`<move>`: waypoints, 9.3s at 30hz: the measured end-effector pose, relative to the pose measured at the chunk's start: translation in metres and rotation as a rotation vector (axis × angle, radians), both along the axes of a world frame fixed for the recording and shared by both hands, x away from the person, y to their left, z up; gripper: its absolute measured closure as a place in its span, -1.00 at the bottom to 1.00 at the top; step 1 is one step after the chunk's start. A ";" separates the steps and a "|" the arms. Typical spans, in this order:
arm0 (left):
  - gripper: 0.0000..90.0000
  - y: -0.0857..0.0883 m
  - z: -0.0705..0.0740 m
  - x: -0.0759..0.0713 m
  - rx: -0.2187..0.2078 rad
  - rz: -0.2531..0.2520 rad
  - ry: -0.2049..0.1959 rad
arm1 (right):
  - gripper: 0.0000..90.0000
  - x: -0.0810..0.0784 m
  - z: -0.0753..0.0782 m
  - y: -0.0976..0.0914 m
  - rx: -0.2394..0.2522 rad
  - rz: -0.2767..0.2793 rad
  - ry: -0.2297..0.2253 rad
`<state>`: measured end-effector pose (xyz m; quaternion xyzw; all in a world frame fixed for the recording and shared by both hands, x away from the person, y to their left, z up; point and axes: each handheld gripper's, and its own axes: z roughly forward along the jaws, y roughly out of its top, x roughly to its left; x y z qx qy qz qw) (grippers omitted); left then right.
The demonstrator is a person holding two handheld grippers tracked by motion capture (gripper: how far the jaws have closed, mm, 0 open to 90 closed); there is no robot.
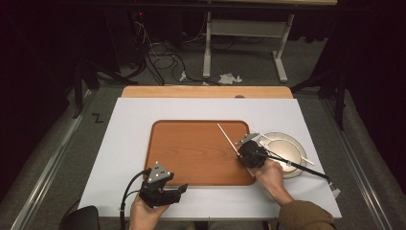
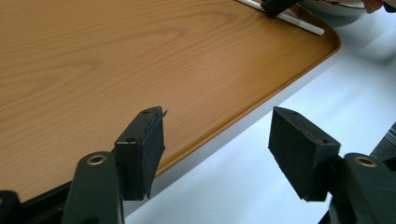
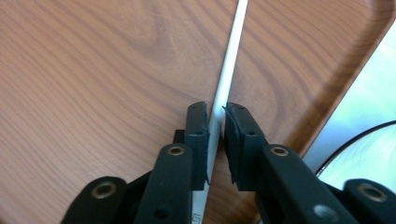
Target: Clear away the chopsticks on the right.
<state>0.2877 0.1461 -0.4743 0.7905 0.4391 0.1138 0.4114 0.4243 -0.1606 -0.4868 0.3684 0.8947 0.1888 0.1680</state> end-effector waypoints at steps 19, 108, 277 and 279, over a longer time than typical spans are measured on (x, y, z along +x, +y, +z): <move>-0.21 -0.013 -0.001 0.012 0.000 -0.068 0.007 | 0.49 -0.029 0.028 -0.020 0.090 0.069 -0.075; -0.21 -0.014 -0.002 0.016 0.012 -0.069 0.007 | 0.79 0.001 0.027 -0.198 0.162 -0.254 0.025; -0.21 -0.012 0.001 0.014 0.019 -0.067 -0.001 | 0.60 -0.036 0.035 -0.025 0.183 0.078 -0.074; -0.21 -0.014 0.001 0.016 0.017 -0.077 -0.001 | 0.59 -0.040 0.037 -0.029 0.186 0.071 -0.083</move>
